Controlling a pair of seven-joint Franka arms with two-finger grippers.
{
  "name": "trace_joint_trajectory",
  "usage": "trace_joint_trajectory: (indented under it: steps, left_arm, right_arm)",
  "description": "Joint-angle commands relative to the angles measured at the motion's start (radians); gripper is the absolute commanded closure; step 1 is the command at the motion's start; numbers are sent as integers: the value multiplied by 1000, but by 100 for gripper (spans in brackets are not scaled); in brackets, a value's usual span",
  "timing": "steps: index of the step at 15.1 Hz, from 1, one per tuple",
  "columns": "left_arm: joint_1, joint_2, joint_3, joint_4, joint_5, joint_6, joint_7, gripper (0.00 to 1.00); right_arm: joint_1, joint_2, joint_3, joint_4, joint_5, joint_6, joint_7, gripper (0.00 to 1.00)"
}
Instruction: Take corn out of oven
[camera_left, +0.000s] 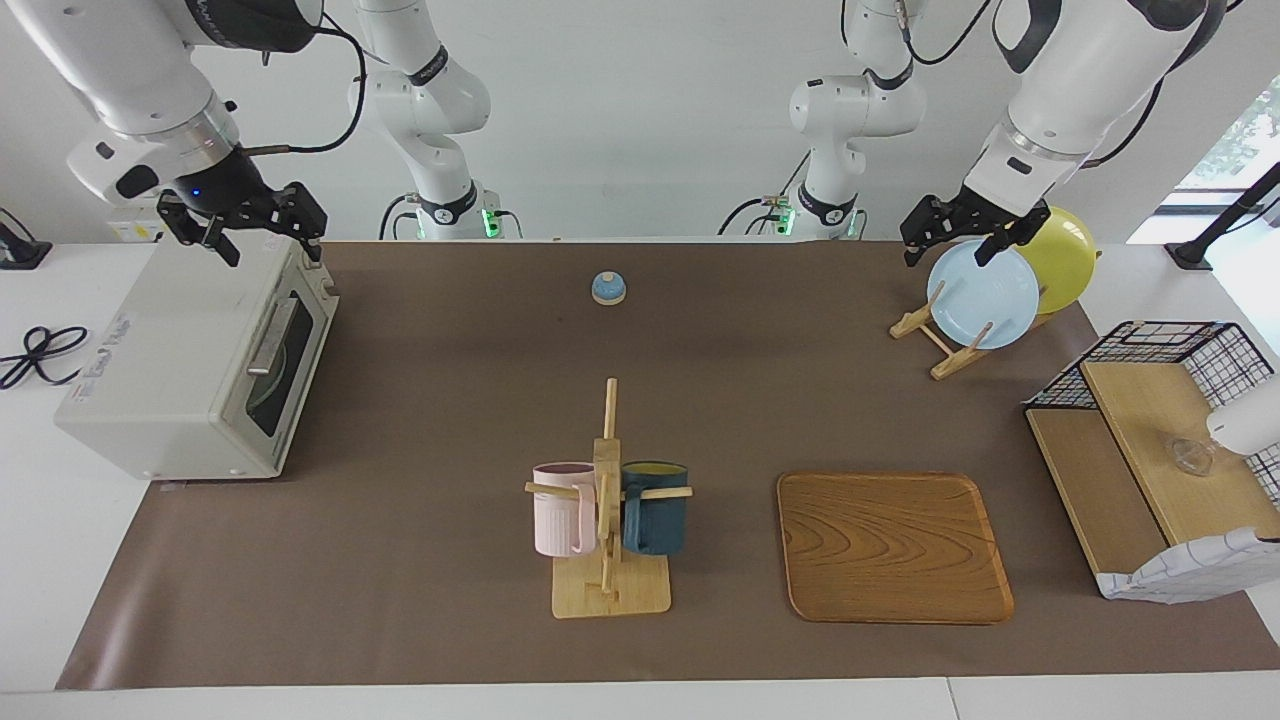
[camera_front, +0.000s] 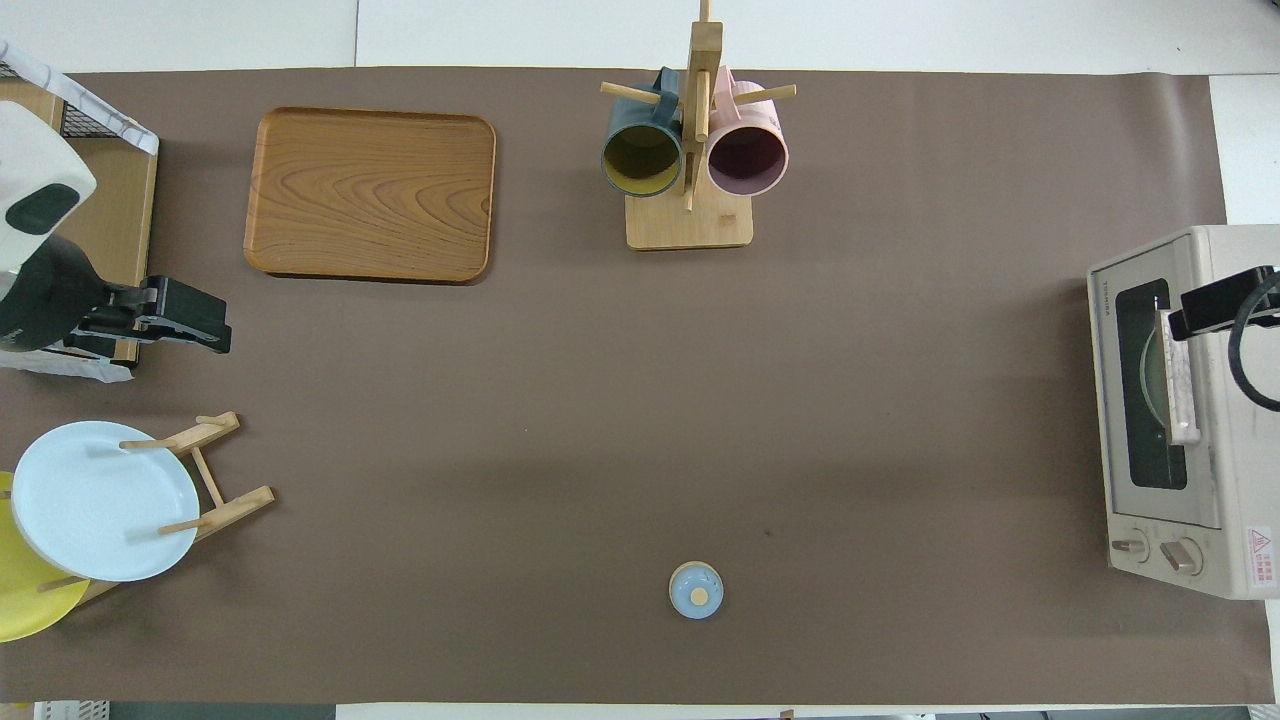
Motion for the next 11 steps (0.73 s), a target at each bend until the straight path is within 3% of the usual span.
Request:
trace_joint_trajectory:
  steps: [1,5,8,9,10,11]
  left_arm:
    - [-2,-15,3,-10,16,-11,4,0]
    - [-2,-15,3,-10,16,-13,2,0]
    - [-3,-15,3,-10,16,-10,2,0]
    - [-2,-17,3,-10,16,-10,2,0]
    - [-2,-15,3,-10,16,-10,2,0]
    - [-2,-17,3,-10,16,-13,4,0]
  right_arm:
    - [-11,-3,5,5,30,0,14,0]
    - [2,-13,13,-12,13,0,17,0]
    - [-1,-78,13,-142,15,5,4,0]
    - [-10,-89,13,-171,15,17,-1,5]
    - [-11,-101,13,-201,16,62,-12,55]
    - [-8,-118,13,-248,16,118,-15,94]
